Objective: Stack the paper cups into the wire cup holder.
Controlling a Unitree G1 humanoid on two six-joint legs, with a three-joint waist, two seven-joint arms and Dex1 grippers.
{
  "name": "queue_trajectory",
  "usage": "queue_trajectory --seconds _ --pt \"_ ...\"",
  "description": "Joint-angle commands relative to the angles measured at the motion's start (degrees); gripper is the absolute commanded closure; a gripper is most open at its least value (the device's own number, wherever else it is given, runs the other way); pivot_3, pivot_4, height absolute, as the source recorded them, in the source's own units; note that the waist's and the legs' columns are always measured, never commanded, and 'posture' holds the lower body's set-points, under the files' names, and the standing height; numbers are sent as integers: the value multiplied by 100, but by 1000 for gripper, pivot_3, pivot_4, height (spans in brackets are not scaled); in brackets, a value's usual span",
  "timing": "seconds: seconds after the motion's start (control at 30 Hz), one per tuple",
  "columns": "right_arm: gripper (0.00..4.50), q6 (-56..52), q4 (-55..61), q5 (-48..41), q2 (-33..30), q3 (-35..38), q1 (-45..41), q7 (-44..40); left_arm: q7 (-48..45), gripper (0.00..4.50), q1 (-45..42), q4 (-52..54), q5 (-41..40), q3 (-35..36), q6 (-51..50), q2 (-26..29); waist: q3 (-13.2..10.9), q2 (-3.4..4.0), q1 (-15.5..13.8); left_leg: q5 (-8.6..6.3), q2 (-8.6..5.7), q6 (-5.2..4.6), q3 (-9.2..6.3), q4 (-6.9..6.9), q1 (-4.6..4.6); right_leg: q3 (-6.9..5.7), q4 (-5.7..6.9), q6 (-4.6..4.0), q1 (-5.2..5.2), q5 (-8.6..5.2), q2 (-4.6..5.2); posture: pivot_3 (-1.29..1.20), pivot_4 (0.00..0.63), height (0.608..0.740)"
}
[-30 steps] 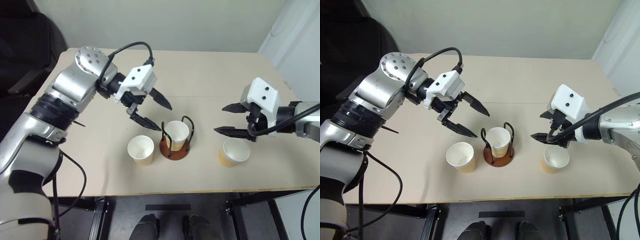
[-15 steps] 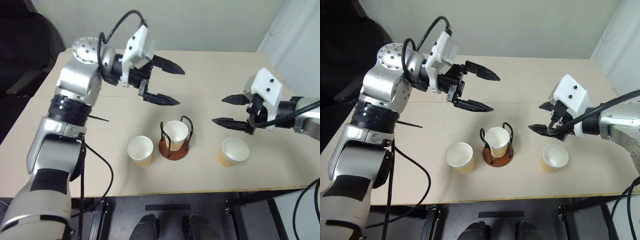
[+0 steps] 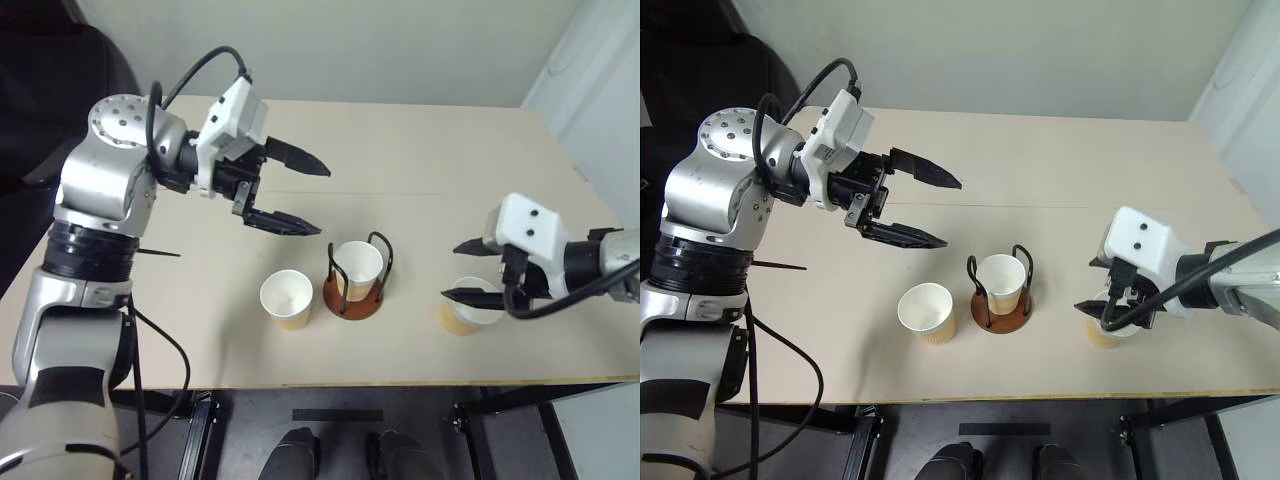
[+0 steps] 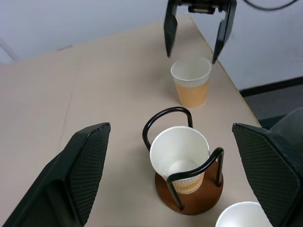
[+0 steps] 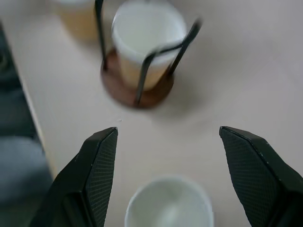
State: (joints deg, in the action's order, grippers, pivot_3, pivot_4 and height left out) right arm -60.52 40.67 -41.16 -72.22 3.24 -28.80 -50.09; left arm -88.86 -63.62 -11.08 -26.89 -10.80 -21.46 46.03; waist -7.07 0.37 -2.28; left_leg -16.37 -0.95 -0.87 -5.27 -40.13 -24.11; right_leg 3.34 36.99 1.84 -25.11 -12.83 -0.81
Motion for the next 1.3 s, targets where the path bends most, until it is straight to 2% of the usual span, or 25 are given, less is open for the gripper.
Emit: queue_trajectory --seconds 0.03,0.4,0.97,1.07,1.3 --pt "1032 468 -15 369 -246 -16 235 -264 -157 80 38 275 -20 185 -81 92 0 0 9 0 0 -1 1 1 2 0 2 1 0 1 0 0 150 740" --pt "1032 1237 -182 1164 -544 -260 1119 -648 -354 80 189 171 5 338 66 224 0 0 18 0 2 -1 1 2 7 0 2 2 4 1 -1 0 150 740" --pt "1032 1689 -471 2227 -211 -1157 1397 -644 -364 80 164 183 -188 359 89 499 0 -1 23 0 2 -3 1 0 8 1 2 3 7 3 -1 0 150 740" --pt "1611 1720 -552 2362 -122 -1226 1361 -666 -363 0 154 183 -176 346 91 499 0 -1 31 0 2 -3 1 0 8 1 2 4 7 3 -1 0 150 740" --pt "4061 1571 -481 2261 -68 -1015 1328 -783 -362 0 156 78 3 293 203 430 0 -1 35 0 2 -4 2 -1 8 1 2 3 8 3 -1 0 150 740"
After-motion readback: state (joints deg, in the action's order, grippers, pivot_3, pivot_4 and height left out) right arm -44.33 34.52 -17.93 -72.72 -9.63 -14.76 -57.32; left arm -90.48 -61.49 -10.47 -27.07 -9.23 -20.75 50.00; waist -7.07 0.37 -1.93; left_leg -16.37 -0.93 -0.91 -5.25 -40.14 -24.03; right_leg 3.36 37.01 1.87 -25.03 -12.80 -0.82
